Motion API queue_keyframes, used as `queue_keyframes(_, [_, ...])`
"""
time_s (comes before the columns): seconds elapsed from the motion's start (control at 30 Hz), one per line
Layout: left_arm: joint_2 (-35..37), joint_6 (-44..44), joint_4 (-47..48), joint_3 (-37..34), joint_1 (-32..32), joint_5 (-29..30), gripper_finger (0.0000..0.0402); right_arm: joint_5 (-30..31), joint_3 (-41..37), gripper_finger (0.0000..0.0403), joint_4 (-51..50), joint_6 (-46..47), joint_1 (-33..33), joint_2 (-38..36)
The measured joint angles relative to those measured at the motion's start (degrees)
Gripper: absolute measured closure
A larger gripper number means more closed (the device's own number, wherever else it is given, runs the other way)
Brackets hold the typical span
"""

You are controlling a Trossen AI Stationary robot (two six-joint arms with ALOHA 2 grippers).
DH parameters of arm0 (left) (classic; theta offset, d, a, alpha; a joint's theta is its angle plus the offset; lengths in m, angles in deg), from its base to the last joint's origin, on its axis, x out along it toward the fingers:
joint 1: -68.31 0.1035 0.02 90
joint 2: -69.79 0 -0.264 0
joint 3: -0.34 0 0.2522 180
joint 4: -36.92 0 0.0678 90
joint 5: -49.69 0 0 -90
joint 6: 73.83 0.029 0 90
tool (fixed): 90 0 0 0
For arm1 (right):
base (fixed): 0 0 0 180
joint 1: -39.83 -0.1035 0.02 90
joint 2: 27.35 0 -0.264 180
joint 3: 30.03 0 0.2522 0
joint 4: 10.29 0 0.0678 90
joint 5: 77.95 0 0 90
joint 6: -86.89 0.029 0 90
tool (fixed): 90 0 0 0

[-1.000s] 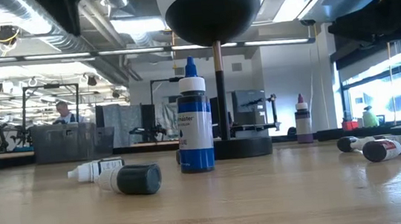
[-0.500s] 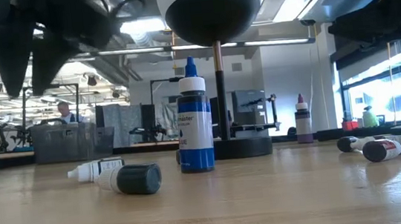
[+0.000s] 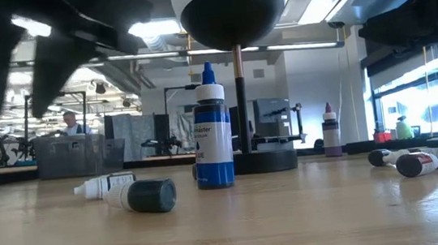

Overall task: Pick & Place food coloring
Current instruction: Put the big red food coloring bottle into the black container

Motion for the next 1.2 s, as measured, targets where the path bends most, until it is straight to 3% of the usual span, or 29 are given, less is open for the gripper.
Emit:
queue_keyframes(0.37, [-1.5,-8.5,-0.4,0.0,-5.3,-1.5,0.0258,0.0,0.0,0.023,0.0,1.7,0.0,0.0])
queue_keyframes(0.67, [-5.4,-7.6,0.0,0.0,-6.9,-4.2,0.0258,0.0,0.0,0.023,0.0,3.2,0.0,0.0])
queue_keyframes(1.2, [-5.7,-3.6,0.0,0.0,-5.2,-4.5,0.0258,0.0,0.0,0.023,0.0,2.9,0.0,0.0])
